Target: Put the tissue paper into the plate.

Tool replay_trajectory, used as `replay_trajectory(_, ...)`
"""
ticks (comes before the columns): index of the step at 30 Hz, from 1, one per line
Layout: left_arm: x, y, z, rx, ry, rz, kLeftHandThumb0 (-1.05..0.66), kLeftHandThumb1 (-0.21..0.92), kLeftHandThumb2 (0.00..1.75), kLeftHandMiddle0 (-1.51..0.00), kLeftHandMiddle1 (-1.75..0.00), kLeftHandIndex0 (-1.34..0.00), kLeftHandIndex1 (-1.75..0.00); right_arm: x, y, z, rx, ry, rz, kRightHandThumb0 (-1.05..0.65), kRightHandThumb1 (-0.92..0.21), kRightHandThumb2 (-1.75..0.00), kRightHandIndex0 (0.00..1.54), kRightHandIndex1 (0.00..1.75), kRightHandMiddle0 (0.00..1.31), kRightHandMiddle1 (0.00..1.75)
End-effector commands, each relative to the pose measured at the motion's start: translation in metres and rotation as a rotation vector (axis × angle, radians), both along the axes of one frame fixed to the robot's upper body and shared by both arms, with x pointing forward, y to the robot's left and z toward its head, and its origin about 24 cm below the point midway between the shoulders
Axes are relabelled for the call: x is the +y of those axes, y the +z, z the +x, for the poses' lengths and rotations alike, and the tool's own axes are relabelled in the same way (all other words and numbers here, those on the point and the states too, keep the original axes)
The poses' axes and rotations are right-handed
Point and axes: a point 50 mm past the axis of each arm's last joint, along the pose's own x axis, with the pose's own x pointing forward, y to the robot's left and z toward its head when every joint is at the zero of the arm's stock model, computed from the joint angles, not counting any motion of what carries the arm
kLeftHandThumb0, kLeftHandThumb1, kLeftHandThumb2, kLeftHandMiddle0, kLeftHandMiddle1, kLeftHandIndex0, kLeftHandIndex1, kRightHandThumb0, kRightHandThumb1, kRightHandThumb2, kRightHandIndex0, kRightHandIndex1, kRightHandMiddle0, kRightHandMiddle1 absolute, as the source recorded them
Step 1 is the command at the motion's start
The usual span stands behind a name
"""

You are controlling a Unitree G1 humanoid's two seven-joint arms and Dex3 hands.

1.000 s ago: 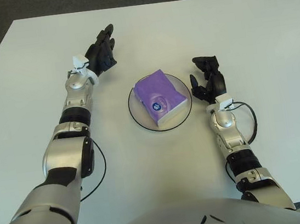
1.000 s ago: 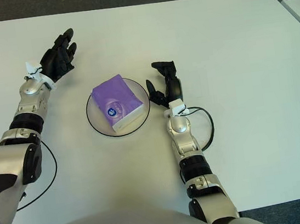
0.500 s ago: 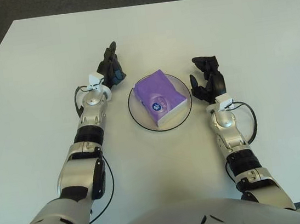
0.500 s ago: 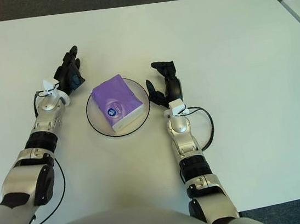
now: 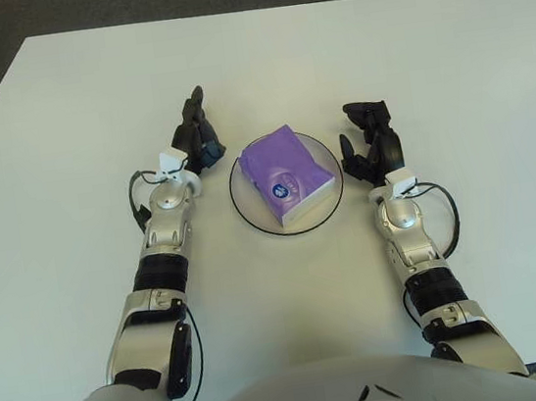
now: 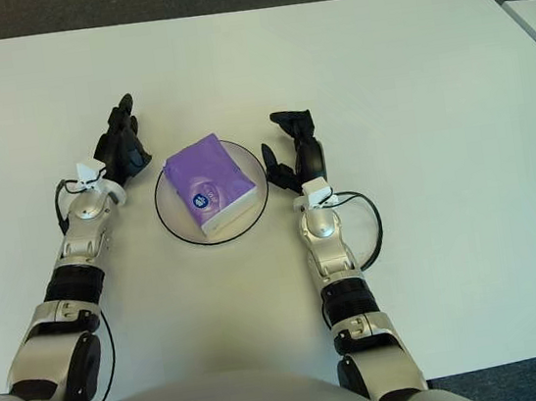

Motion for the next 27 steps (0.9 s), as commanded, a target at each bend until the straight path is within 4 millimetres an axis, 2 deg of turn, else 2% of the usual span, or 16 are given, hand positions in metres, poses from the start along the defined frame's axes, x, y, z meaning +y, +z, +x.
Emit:
replay_trajectory(1,0.002,-0.025,-0.018,0.072,0.056,0.010,-0.78,0.92,1.11,-0.05,-0.01,0.00,-0.21,-0.011,-0.076,-0.042,0.344,-0.042,-0.004,-0.49,-0.72,-0.80,0.31,0.80,0.07,1.24)
replay_trajectory(8,0.002,-0.035,-0.035,0.047,0.116,0.069,-0.80,0.92,1.09,-0.04,-0.01,0.00,-0.21,-0.011,-0.075,-0.041,0.343,-0.048,-0.008,-0.50,-0.71,-0.81,0.31,0.81,0.07,1.24)
replay_trajectory(27,0.004,-0.044,-0.045,0.016,0.191,0.113,-0.84,0.92,1.11,0.00,0.00,0.00,-0.17,-0.011,-0.073,-0.041,0.332,-0.061,-0.012,-0.54,-0.71,-0.79,0.32,0.81,0.09,1.26)
